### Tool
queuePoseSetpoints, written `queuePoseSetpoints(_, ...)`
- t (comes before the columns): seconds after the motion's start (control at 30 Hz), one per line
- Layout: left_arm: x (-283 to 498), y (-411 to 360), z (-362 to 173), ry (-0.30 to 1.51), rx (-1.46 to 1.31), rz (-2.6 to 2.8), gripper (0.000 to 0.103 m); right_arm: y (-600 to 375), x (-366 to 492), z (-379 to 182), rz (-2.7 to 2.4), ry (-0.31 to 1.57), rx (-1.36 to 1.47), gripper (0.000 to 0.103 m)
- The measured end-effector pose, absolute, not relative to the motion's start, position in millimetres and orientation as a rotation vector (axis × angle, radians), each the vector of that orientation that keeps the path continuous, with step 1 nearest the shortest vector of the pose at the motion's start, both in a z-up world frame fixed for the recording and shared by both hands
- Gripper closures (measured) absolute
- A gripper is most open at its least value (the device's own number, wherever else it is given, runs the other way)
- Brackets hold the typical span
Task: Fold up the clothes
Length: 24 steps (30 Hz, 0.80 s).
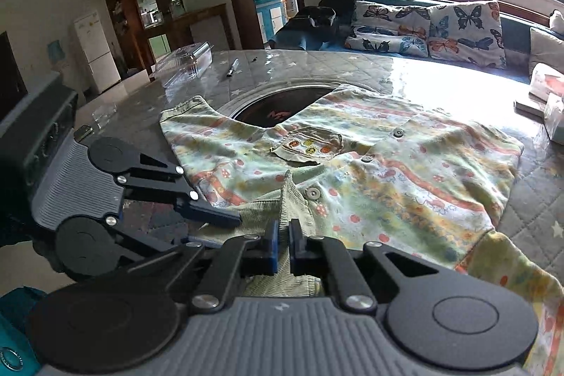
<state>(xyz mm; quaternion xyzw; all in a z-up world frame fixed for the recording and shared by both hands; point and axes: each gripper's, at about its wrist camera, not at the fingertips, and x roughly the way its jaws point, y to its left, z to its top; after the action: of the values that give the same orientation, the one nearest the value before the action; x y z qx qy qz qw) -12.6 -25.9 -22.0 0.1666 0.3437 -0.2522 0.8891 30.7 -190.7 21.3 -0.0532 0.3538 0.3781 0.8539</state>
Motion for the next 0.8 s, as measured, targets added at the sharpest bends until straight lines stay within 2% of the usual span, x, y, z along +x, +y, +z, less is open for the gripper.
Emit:
queuePoseSetpoints(0.07,-13,-20,-20,0.718,0.316,-0.529,0.093,-192,32,21,0.788,0.745,-0.106,0.098)
queuePoseSetpoints(0.13,-11,-12,-16,0.720,0.245,-0.544,0.094,-193,33,20,0.780,0.745,-0.099,0.098)
queuePoseSetpoints(0.3,-5,4,-7,0.730,0.067,-0.597,0.094,-194,30,24,0.779,0.734,-0.090,0.098)
queuePoseSetpoints(0.5,-4,-6,-24,0.784,0.113,-0.638,0.094,-177,26,23,0.849,0.749,-0.157,0.097)
queuePoseSetpoints(0.6,-3,-4,-21,0.783,0.109,-0.642,0.091,-167,30,17,0.887,0.794,-0.178,0.092)
queuePoseSetpoints(0.73,-10,4,-13,0.760,0.121,-0.645,0.091,-168,38,22,0.890,0.772,-0.155,0.089)
queuePoseSetpoints(0.8,-14,10,-8,0.744,0.121,-0.646,0.089,-168,47,20,0.876,0.775,-0.156,0.083)
